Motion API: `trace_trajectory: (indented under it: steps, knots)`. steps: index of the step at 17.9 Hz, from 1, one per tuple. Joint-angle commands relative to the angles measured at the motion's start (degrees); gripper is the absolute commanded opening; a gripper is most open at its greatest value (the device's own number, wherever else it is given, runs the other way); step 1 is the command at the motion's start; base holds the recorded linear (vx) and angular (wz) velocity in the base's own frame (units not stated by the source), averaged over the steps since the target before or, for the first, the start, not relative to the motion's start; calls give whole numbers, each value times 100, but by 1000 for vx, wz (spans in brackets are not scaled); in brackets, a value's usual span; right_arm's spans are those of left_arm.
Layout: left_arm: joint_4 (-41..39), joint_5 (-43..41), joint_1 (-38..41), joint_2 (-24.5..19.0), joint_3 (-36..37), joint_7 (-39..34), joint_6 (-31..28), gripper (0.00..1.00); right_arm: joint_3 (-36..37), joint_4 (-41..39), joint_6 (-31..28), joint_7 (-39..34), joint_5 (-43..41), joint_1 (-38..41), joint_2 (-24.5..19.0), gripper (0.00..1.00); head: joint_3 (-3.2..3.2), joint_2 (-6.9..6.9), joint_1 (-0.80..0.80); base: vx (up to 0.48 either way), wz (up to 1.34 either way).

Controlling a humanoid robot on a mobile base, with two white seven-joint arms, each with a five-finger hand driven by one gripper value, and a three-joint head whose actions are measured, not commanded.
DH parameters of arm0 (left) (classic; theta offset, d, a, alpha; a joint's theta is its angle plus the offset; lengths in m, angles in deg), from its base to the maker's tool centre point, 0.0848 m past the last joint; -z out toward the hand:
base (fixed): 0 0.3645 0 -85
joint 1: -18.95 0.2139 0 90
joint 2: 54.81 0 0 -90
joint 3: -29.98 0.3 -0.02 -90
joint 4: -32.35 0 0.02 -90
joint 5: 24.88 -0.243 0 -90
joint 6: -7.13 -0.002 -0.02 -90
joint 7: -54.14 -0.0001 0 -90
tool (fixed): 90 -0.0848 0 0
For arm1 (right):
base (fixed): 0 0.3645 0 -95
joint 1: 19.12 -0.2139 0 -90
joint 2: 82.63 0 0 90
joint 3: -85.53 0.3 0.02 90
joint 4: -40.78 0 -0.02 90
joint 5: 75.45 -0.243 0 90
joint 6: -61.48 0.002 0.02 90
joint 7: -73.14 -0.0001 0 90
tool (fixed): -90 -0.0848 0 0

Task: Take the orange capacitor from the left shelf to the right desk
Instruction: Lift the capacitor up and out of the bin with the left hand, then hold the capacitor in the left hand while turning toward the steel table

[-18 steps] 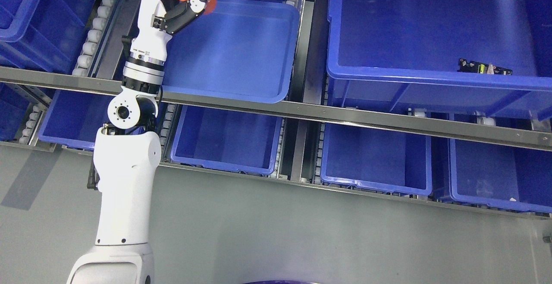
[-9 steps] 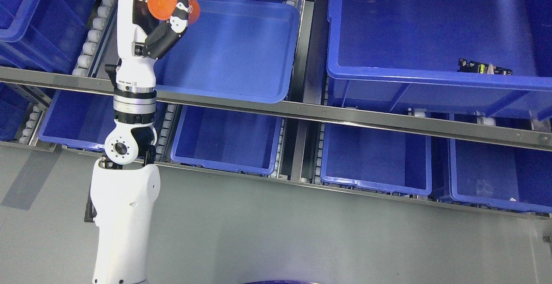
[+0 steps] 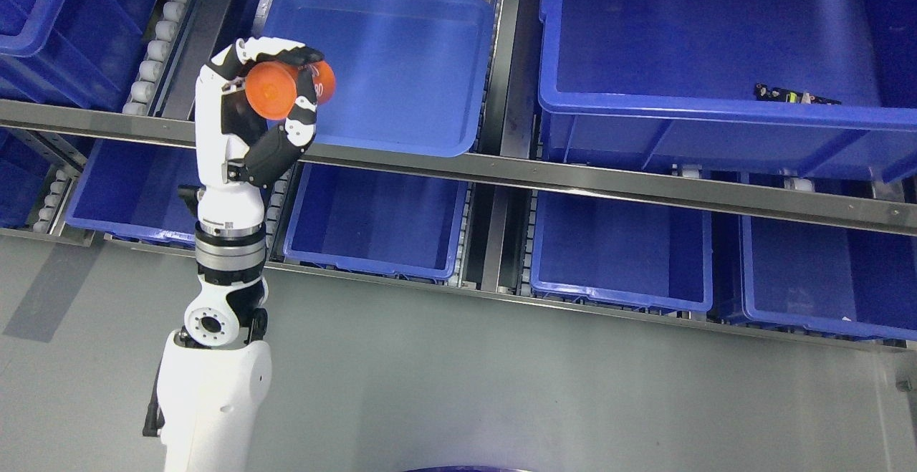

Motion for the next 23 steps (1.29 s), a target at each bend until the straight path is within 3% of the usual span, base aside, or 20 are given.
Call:
trace_trajectory:
  steps: [1, 15, 23]
  knots:
    - [-309, 5, 853, -100, 345, -3, 116, 1, 70, -100, -34, 0, 18, 115, 100, 100, 0, 0, 0, -130, -8]
    - [-300, 14, 1180, -100, 838, -56, -103, 1, 70, -100, -26, 0, 18, 115, 100, 100, 0, 0, 0, -228, 88]
    - [-274, 14, 1162, -100, 1268, -56, -147, 1, 70, -100, -34, 0, 18, 115, 100, 100, 0, 0, 0, -174, -314]
